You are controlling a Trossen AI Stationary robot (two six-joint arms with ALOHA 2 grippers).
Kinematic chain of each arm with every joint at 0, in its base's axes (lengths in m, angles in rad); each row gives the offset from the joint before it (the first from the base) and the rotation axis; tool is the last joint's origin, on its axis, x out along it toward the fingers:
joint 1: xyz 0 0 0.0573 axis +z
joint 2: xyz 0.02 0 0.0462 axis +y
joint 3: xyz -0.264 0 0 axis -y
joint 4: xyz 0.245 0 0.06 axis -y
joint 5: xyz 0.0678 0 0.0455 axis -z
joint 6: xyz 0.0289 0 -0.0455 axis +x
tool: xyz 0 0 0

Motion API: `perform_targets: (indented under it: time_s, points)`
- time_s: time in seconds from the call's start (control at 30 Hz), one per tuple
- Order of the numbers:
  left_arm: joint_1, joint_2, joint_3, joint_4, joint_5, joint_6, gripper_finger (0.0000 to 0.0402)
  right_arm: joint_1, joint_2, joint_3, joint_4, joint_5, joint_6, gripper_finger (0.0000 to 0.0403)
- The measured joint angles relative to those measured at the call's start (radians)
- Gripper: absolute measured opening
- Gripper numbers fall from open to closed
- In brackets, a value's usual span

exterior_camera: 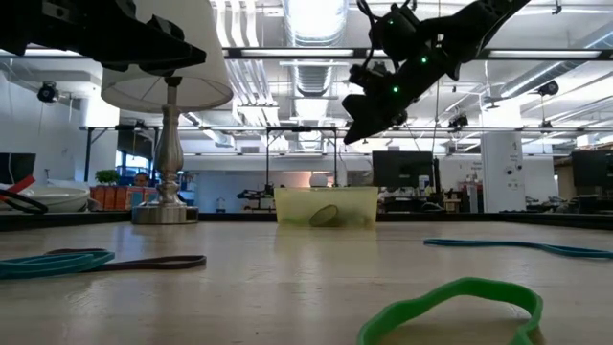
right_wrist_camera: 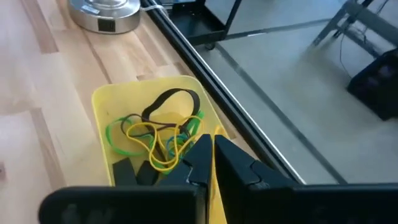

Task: Pick and place rubber bands into bin
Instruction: Put the yellow rubber band into the yellow bin, then put the blue rubber band into the yellow bin

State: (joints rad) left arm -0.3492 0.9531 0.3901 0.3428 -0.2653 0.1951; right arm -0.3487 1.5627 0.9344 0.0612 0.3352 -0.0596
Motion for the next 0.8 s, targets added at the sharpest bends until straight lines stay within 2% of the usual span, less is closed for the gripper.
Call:
perform_targets:
  time_s: [0.43, 0.5, 0.67, 0.8]
  points:
    - [0.0, 0.0, -0.003, 0.001, 0.0, 0.0, 0.0121, -0.001, 0.0, -0.002, -0.003, -0.036, 0.056, 0.0114]
    - [0.0, 0.0, -0.004, 0.001, 0.0, -0.001, 0.0121, 0.003, 0.0, -0.002, -0.005, -0.094, 0.061, 0.0123]
    - [0.0, 0.02, -0.006, -0.002, 0.0, -0.005, 0.0121, 0.027, 0.001, -0.013, -0.005, -0.328, 0.061, 0.0133]
    - [0.0, 0.058, -0.006, -0.002, 0.0, -0.006, 0.0121, 0.078, 0.001, -0.041, -0.005, -0.404, 0.051, 0.0134]
